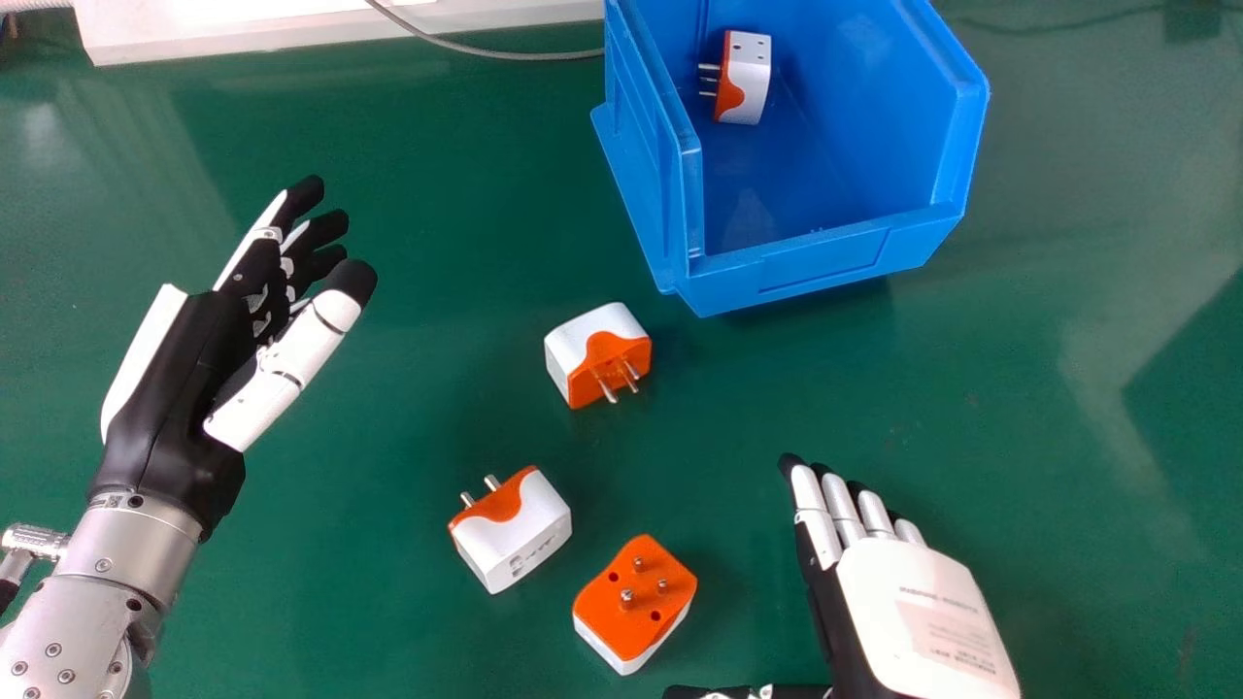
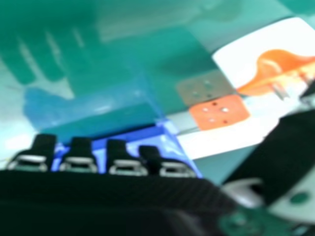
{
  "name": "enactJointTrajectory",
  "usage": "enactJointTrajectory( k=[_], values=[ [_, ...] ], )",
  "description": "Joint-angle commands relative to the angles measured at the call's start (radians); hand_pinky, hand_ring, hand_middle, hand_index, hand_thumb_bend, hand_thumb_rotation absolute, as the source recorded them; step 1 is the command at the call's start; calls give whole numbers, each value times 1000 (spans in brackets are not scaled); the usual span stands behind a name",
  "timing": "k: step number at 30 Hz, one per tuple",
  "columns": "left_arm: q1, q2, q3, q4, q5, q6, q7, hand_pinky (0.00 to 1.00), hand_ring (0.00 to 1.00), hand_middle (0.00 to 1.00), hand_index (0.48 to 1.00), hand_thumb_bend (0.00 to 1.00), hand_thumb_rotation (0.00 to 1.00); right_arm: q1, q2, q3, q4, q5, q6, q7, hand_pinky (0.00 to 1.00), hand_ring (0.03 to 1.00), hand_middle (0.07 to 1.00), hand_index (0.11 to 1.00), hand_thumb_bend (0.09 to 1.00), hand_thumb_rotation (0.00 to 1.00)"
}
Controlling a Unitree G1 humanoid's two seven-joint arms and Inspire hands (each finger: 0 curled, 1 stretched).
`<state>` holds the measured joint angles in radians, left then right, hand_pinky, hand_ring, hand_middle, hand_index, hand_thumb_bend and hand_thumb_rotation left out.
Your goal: Pick all objects and put in blue box
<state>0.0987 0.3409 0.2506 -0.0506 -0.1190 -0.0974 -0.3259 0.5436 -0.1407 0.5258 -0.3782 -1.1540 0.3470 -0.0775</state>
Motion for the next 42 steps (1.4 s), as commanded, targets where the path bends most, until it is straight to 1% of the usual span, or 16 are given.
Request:
enactJointTrajectory(
  k=[1, 6, 8, 12, 19, 24, 27, 30, 35, 38, 42],
  values=[
    [4, 14, 10, -33, -12, -2, -2, 862, 923, 934, 956, 576, 672, -29, 147, 121, -27, -46, 42, 3, 998, 999, 1000, 976, 649, 500],
    [4, 14, 10, -38, -13, 4, -1, 860, 923, 934, 955, 575, 670, -49, 163, 157, -10, -90, 88, 28, 986, 992, 1000, 961, 624, 468],
    [4, 14, 10, -39, -14, 6, -2, 860, 923, 934, 955, 575, 670, -61, 157, 162, 0, -90, 86, 26, 981, 990, 1000, 959, 622, 467],
    [9, 12, 11, -54, -16, 17, -1, 860, 923, 934, 956, 575, 667, -81, 149, 173, 15, -81, 76, 15, 951, 974, 992, 944, 620, 463],
    [6, 11, 12, -52, -18, 22, -2, 860, 922, 934, 956, 569, 661, -127, 135, 191, 63, -73, 59, -2, 906, 944, 965, 907, 630, 464],
    [7, 10, 12, -58, -21, 29, -2, 860, 921, 934, 956, 564, 657, -154, 128, 214, 95, -74, 48, -8, 887, 922, 944, 885, 638, 469],
    [8, 9, 12, -66, -20, 37, -1, 860, 921, 934, 956, 565, 656, -164, 124, 222, 108, -81, 40, -13, 874, 908, 934, 879, 642, 472],
    [8, 9, 13, -68, -19, 42, -1, 860, 921, 933, 956, 568, 657, -181, 119, 221, 128, -83, 27, -16, 861, 898, 926, 873, 646, 473],
    [5, 9, 14, -67, -21, 46, -2, 860, 921, 932, 956, 571, 658, -202, 120, 227, 153, -98, 23, -23, 836, 887, 912, 860, 658, 469],
    [8, 8, 12, -78, -19, 50, 1, 860, 921, 932, 955, 573, 659, -208, 129, 233, 164, -106, 28, -16, 824, 881, 902, 852, 671, 461],
    [9, 7, 11, -82, -17, 53, 2, 860, 921, 931, 955, 576, 659, -215, 132, 241, 179, -101, 27, -14, 815, 874, 898, 848, 675, 453]
  ],
)
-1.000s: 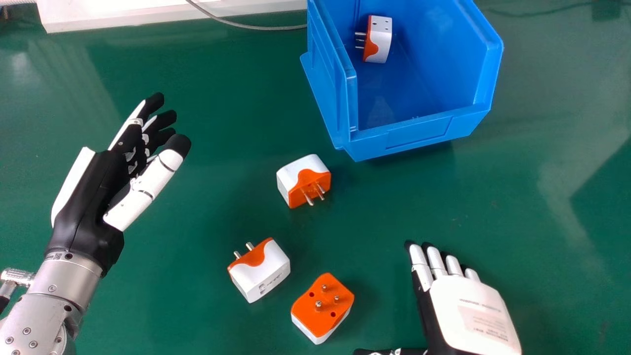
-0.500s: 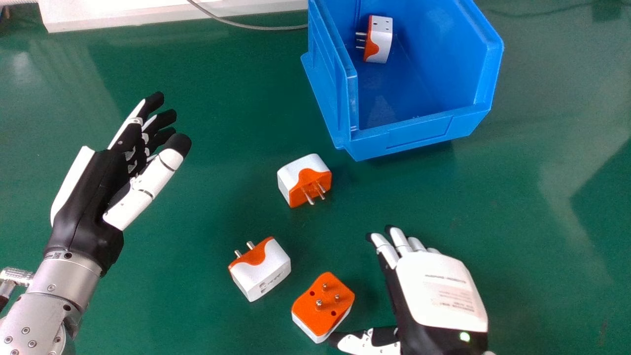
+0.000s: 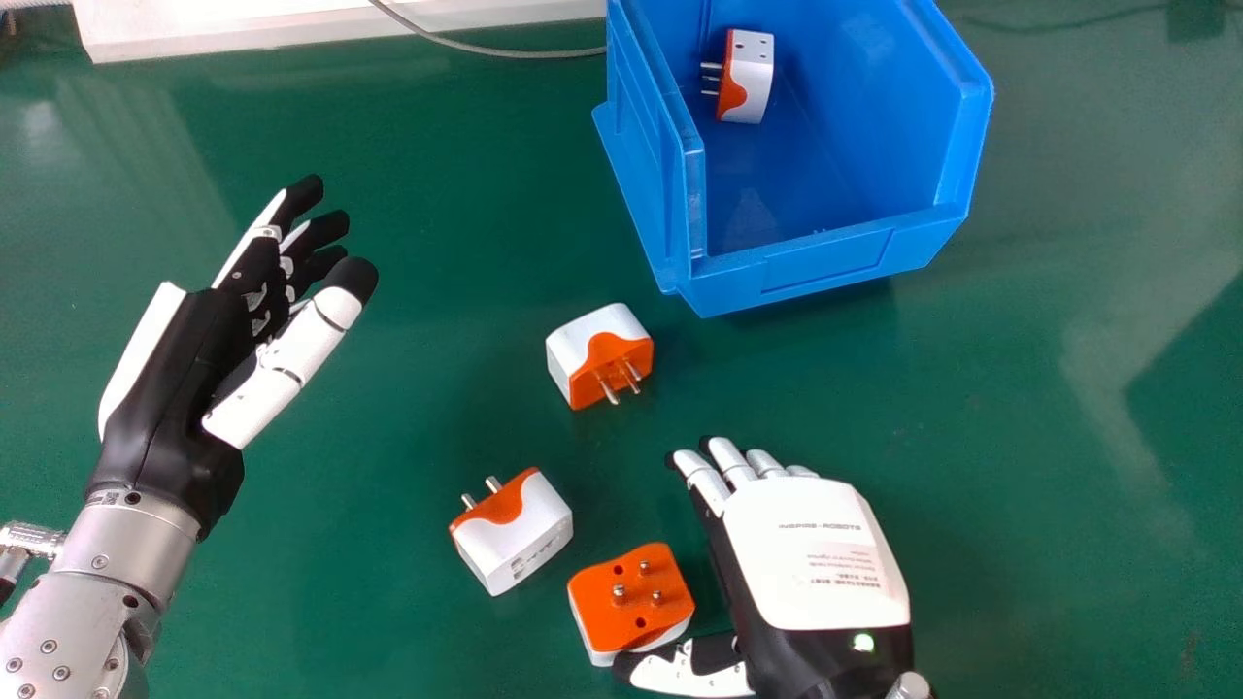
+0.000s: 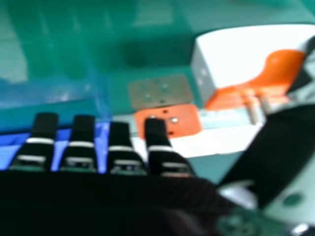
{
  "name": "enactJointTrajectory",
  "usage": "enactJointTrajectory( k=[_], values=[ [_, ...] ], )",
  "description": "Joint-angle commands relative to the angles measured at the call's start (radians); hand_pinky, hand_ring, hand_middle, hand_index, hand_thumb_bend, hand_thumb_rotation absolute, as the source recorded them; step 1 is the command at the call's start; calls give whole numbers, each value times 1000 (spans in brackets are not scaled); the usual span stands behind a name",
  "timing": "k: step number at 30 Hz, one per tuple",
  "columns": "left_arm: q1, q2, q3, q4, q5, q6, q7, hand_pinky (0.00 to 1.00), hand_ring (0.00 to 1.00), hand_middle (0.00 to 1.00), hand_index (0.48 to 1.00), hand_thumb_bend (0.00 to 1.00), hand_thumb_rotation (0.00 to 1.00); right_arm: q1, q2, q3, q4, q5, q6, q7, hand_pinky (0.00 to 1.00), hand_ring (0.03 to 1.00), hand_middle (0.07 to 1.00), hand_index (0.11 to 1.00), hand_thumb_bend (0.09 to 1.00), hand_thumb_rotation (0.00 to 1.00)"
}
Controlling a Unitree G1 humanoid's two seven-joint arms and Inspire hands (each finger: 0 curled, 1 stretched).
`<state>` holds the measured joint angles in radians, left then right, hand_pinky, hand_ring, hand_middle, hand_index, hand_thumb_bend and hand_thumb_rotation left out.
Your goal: Pick all objects and put in blue box
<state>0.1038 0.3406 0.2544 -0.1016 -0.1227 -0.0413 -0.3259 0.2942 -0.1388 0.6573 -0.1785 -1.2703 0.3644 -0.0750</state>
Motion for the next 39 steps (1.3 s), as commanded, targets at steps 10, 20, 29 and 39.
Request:
enactJointTrajectory(
  k=[10, 20, 29, 39],
  values=[
    [8, 9, 9, -43, -14, 6, 1, 858, 920, 930, 955, 582, 652, 53, 109, 122, -56, 37, -9, 0, 772, 841, 885, 834, 687, 406],
    [-4, 12, 8, -32, -16, 9, -1, 857, 920, 930, 955, 579, 651, 73, 80, 114, -117, 57, -49, 18, 751, 832, 873, 824, 682, 373],
    [-14, 10, 4, -33, -13, 19, 6, 857, 921, 930, 956, 577, 648, 69, 52, 119, -141, 51, -86, 47, 720, 802, 844, 801, 674, 335],
    [-25, 9, 2, -39, -11, 34, 10, 866, 926, 935, 960, 570, 644, 65, 25, 111, -153, 55, -132, 72, 682, 775, 818, 775, 671, 325]
  ],
)
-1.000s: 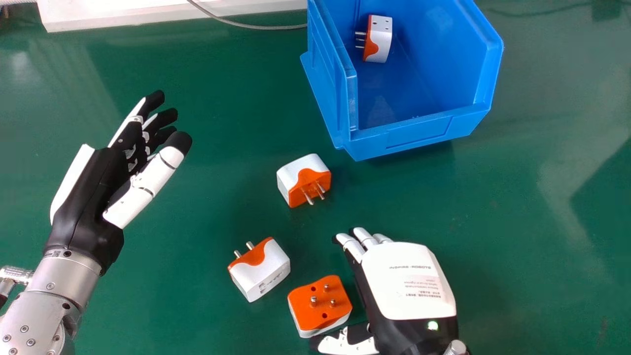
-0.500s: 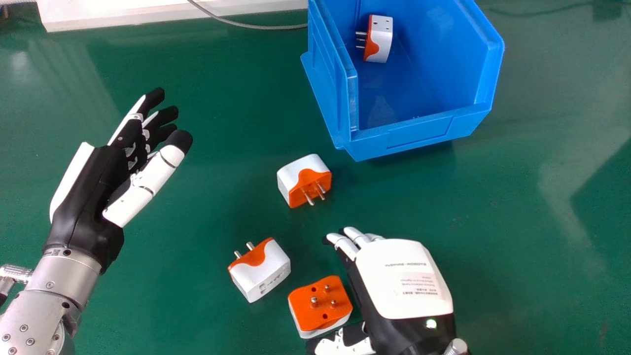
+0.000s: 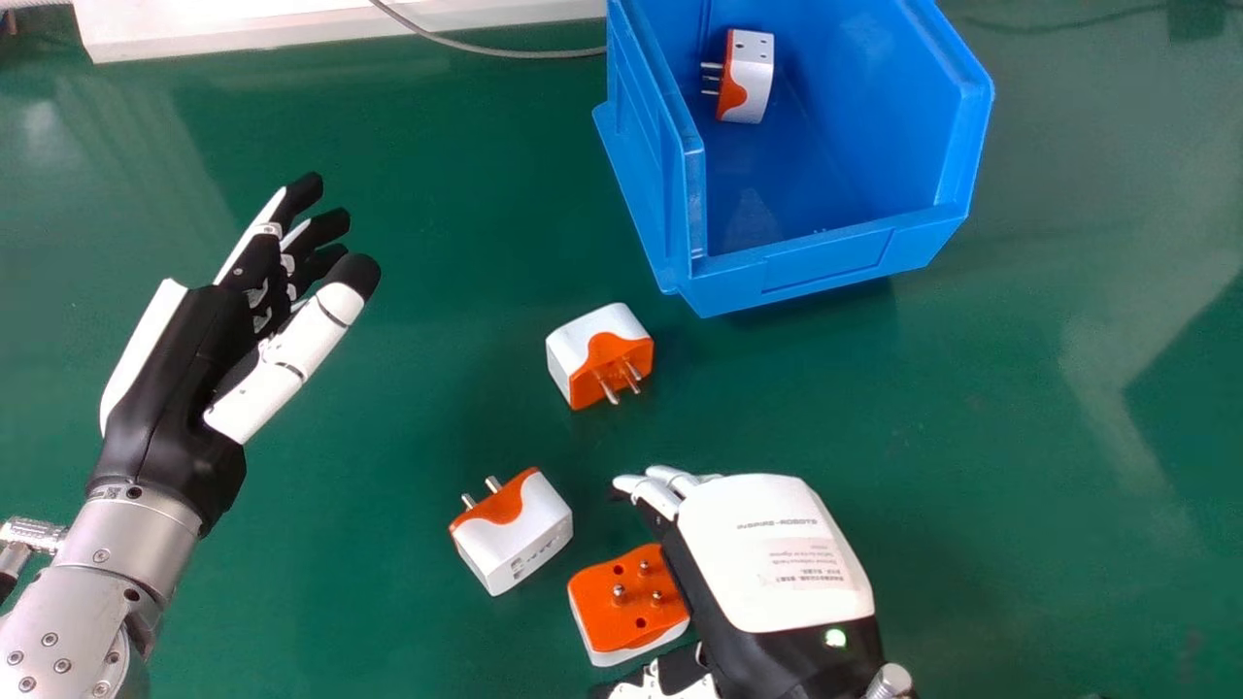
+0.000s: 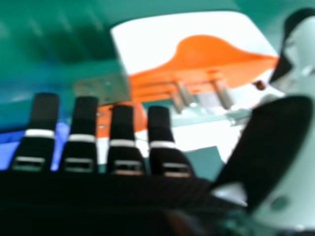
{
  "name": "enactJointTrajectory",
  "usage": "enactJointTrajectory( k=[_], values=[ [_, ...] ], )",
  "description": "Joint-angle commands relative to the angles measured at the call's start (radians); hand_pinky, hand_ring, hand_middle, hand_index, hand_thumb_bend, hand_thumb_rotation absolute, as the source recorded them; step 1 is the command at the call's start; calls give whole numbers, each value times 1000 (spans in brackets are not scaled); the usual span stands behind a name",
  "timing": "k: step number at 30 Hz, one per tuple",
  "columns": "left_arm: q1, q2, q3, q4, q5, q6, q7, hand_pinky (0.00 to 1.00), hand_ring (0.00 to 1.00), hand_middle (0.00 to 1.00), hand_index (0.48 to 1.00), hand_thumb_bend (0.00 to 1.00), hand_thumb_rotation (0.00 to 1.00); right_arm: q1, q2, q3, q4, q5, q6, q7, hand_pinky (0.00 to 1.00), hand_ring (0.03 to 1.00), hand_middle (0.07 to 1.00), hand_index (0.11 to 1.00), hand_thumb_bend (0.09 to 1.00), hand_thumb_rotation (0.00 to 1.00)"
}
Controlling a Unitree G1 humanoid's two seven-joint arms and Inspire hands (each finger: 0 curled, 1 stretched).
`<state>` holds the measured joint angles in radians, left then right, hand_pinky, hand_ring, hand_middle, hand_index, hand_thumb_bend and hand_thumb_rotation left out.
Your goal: Pick all objects and put in blue box
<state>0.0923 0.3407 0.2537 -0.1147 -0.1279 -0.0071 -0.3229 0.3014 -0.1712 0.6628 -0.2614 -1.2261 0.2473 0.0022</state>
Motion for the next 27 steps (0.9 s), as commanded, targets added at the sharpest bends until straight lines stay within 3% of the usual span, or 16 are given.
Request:
enactJointTrajectory(
  k=[1, 11, 17, 27],
  values=[
    [-14, 9, 2, -27, -5, 1, 8, 867, 927, 935, 960, 571, 644, 57, 54, 103, -69, 14, -22, -6, 675, 771, 814, 771, 669, 321],
    [-21, 12, 2, -31, 1, 16, 14, 868, 926, 934, 960, 577, 648, 31, 24, 76, -40, 16, -54, 33, 619, 724, 769, 723, 647, 203],
    [-23, 17, 4, -29, 1, 18, 15, 862, 919, 928, 956, 584, 648, 16, 6, 56, -39, 14, -50, 81, 639, 727, 765, 721, 547, 179],
    [-22, 23, 7, -47, -2, 36, 12, 858, 916, 925, 953, 589, 647, 24, 21, 36, -40, -7, -10, 89, 647, 733, 765, 721, 527, 168]
  ],
)
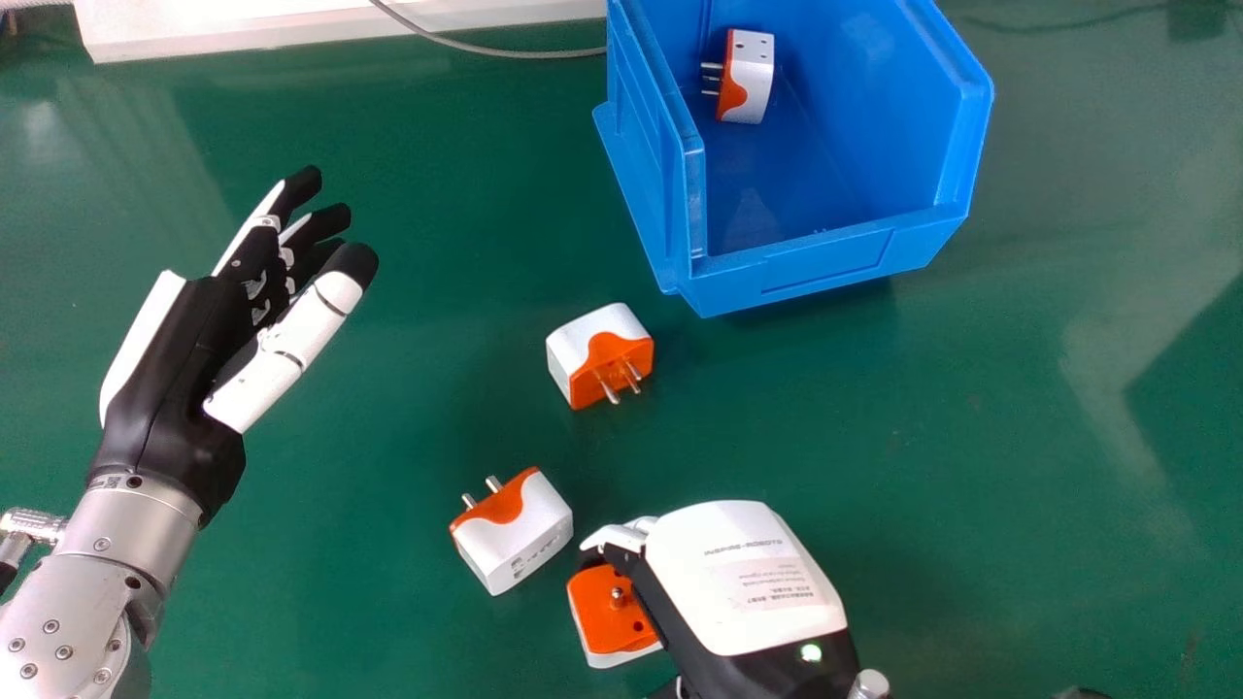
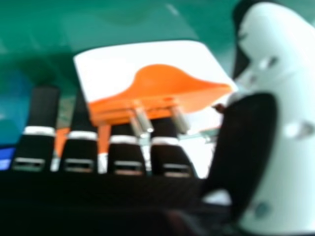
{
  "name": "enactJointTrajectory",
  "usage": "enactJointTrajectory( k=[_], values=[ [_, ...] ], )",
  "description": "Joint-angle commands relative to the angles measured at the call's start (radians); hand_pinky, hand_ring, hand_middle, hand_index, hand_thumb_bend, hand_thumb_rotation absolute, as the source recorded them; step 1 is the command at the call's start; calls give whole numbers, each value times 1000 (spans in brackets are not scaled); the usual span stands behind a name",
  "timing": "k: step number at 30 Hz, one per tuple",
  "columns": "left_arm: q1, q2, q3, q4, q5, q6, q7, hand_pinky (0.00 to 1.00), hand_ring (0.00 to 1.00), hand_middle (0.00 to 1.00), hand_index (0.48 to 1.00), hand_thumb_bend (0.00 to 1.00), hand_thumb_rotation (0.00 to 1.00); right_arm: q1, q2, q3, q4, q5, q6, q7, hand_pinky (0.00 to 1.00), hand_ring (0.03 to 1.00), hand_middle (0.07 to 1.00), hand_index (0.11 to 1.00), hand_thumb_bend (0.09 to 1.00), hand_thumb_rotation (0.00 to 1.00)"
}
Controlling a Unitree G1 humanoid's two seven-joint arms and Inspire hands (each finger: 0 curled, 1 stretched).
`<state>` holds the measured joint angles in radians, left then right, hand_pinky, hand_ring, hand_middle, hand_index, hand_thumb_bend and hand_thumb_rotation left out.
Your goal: Pick all objects and put in blue box
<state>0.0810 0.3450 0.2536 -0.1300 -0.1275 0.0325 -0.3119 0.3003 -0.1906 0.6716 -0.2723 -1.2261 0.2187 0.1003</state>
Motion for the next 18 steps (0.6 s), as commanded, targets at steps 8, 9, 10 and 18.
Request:
enactJointTrajectory(
  k=[8, 9, 10, 18],
  values=[
    [-14, 30, 11, -32, -11, 0, -7, 857, 916, 925, 953, 583, 644, 9, 44, 18, -9, 8, 24, -47, 642, 732, 758, 711, 533, 158],
    [-14, 31, 12, -30, -12, -1, -8, 858, 916, 925, 953, 582, 644, 6, 44, 16, -5, 12, 22, -55, 640, 730, 756, 708, 529, 157],
    [-14, 32, 13, -29, -14, -2, -10, 858, 916, 925, 953, 580, 643, 4, 43, 14, -3, 14, 20, -60, 638, 728, 753, 704, 508, 156],
    [-16, 34, 18, -31, -22, -1, -15, 858, 916, 925, 953, 570, 637, -18, 44, 7, 31, 18, 16, -93, 622, 724, 738, 687, 385, 109]
  ],
)
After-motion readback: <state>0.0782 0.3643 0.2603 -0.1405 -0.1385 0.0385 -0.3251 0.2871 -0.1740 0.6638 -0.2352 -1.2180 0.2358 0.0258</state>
